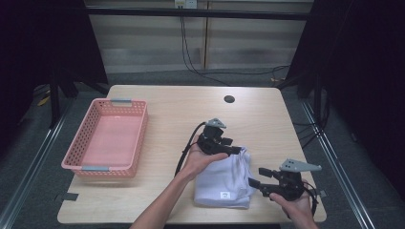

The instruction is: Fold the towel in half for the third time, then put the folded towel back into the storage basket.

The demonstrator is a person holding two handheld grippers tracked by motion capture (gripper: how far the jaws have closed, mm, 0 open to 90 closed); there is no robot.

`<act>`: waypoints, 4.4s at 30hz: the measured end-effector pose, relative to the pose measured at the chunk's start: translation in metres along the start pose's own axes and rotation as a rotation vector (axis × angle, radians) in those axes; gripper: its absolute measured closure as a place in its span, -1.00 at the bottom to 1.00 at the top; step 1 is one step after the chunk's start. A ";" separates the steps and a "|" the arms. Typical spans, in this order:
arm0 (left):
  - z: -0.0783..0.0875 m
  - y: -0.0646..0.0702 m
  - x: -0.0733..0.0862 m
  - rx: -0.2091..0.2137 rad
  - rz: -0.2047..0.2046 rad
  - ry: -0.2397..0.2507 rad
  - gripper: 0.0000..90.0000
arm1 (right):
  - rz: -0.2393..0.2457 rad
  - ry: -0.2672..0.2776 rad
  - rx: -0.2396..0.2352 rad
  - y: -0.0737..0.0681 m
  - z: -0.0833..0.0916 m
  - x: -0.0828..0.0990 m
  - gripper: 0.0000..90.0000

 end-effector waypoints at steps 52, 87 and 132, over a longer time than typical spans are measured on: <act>0.053 0.026 0.141 -0.094 -0.102 -0.248 -0.46 | 0.084 -0.219 0.051 0.069 -0.102 -0.009 -0.69; 0.059 0.026 0.134 -0.024 -0.058 -0.240 0.53 | 0.046 -0.233 -0.107 0.052 -0.097 -0.012 0.51; 0.149 0.008 0.064 -0.032 -0.058 0.051 0.56 | 0.087 -0.069 -0.193 0.036 -0.117 -0.138 0.53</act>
Point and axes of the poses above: each handheld gripper's, and its own axes: z roughly backward along the jaws, x roughly out of its underside, y roughly to its right, the point moved 4 cm from there along -z, roughly forward along the jaws, and after that the axes turned 5 degrees about z, right-handed, at the moved point
